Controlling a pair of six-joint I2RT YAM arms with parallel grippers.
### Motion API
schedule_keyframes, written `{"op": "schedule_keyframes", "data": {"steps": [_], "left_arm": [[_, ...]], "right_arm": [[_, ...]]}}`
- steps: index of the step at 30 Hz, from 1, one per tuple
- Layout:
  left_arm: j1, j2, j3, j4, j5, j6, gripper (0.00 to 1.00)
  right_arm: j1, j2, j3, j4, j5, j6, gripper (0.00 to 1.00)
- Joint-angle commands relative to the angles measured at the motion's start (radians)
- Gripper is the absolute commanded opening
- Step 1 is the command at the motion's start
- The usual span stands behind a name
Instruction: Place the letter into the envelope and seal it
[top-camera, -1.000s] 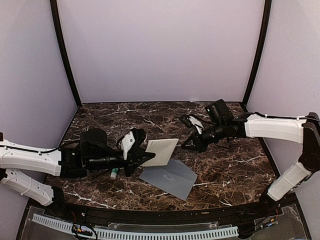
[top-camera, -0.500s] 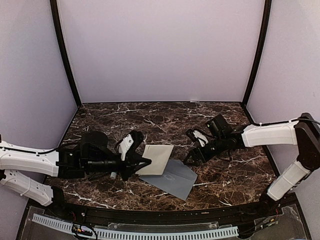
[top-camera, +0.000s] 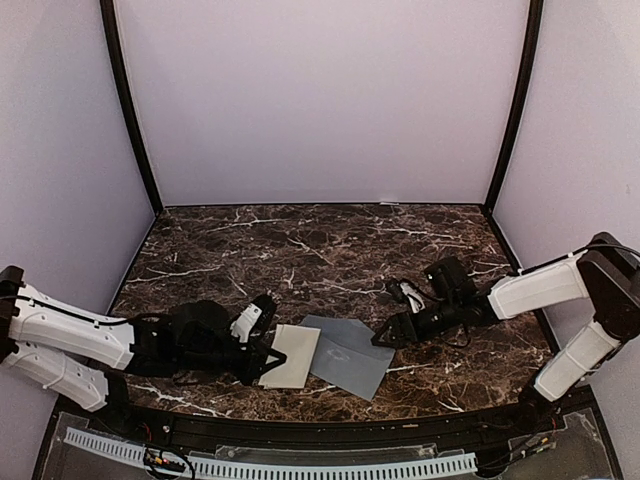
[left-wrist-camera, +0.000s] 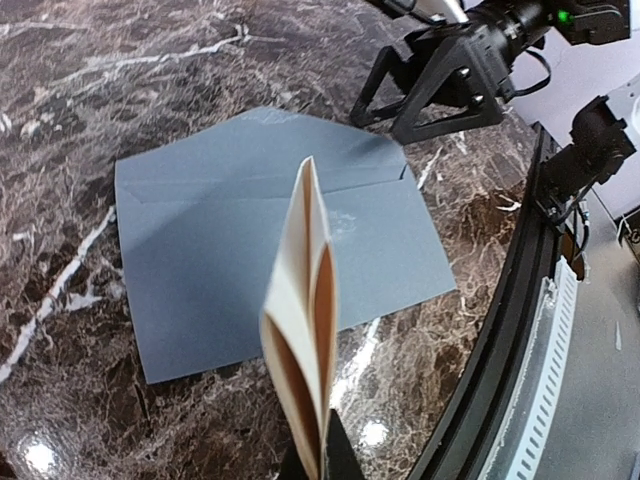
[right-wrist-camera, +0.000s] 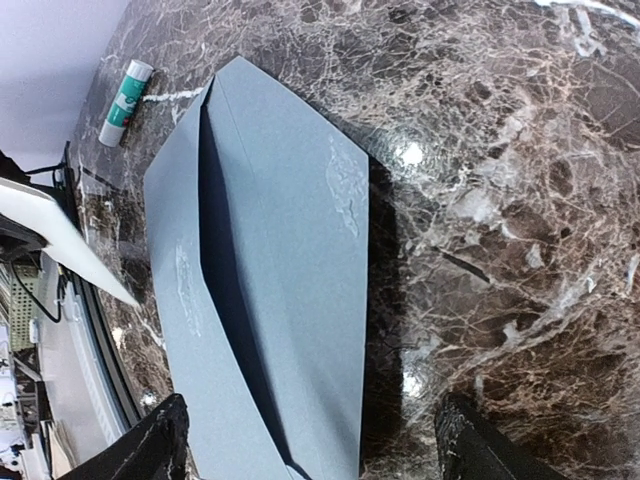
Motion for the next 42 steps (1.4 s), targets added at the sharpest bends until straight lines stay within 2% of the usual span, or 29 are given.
{"op": "schedule_keyframes", "data": {"steps": [1,6,8,19,29,33,38,42], "left_arm": [[-0.005,0.095,-0.002,0.094,-0.023,-0.065,0.0],[-0.005,0.2,0.032,0.125,-0.025,-0.079,0.0],[-0.005,0.218,0.035,0.136,-0.059,-0.082,0.0],[-0.005,0.328,0.028,0.221,-0.046,-0.083,0.0],[-0.005,0.39,0.052,0.254,-0.039,-0.084,0.0],[-0.005,0.396,0.056,0.256,-0.024,-0.08,0.0],[-0.005,0.379,0.057,0.243,-0.005,-0.071,0.0],[-0.005,0.305,0.083,0.177,-0.003,-0.054,0.0]], "right_arm": [[-0.03,0.004,-0.051,0.153,-0.122,0.091,0.8],[-0.056,0.052,-0.068,0.214,-0.182,0.14,0.73],[-0.062,0.066,-0.073,0.243,-0.208,0.156,0.68],[-0.065,0.164,-0.062,0.364,-0.305,0.219,0.52],[-0.026,0.208,-0.035,0.382,-0.3,0.233,0.44],[-0.011,0.23,-0.016,0.361,-0.263,0.226,0.3],[-0.008,0.225,0.0,0.33,-0.203,0.209,0.0],[-0.007,0.174,0.03,0.256,-0.169,0.164,0.0]]}}
